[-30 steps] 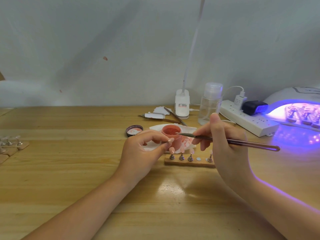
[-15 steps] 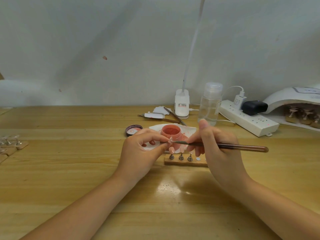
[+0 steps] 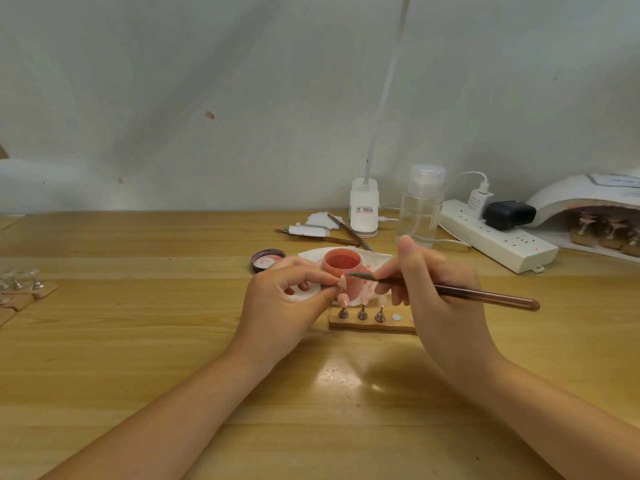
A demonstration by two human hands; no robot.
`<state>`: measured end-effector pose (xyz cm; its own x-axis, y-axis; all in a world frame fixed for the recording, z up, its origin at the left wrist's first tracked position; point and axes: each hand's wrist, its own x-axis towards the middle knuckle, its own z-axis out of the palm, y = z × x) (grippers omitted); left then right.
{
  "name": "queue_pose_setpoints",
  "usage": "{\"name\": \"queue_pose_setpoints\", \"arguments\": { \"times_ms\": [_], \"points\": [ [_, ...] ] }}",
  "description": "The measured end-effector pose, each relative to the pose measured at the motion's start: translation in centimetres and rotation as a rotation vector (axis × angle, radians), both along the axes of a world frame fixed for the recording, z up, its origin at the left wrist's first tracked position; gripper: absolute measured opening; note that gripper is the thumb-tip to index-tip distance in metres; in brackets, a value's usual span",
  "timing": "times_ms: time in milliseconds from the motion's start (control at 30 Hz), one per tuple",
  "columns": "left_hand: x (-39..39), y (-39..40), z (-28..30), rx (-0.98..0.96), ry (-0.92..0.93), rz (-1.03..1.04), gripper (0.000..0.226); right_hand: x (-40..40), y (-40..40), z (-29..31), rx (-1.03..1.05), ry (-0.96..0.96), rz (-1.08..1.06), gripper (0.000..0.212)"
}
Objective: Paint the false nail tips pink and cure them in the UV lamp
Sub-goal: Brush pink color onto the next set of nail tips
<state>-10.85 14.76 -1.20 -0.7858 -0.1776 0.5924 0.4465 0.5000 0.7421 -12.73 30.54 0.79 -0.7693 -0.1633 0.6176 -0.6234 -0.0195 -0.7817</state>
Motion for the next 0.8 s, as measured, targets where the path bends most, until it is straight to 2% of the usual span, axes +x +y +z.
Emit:
{"name": "queue_pose_setpoints", "arguments": {
  "times_ms": [167, 367, 467, 567, 733, 800],
  "points": [
    [0.0, 0.0, 0.0, -0.022, -0.015, 0.005, 0.026, 0.2, 0.2, 0.0, -0.026, -0.054, 0.034, 0.050],
    [0.1, 0.0, 0.1, -0.010, -0.018, 0.015, 0.028, 0.0, 0.7, 0.1, -0.126, -0.078, -0.027, 0.056],
    [0.1, -0.1, 0.1, -0.009, -0.023, 0.025, 0.029, -0.2, 1.0, 0.0, -0.112, -0.062, -0.015, 0.046],
    [0.0, -0.1, 0.1, -0.009, -0.025, 0.032, 0.027, -0.4, 1.0, 0.0, 0.027, 0.013, 0.022, 0.026],
    [0.0, -0.1, 0.1, -0.016, -0.017, 0.040, 0.029, -0.4, 0.9, -0.5, 0.226, 0.123, -0.002, 0.004],
    [0.0, -0.1, 0.1, -0.019, -0.023, 0.039, 0.029, -0.3, 0.9, -0.5, 0.247, 0.140, -0.005, 0.005]
  ]
}}
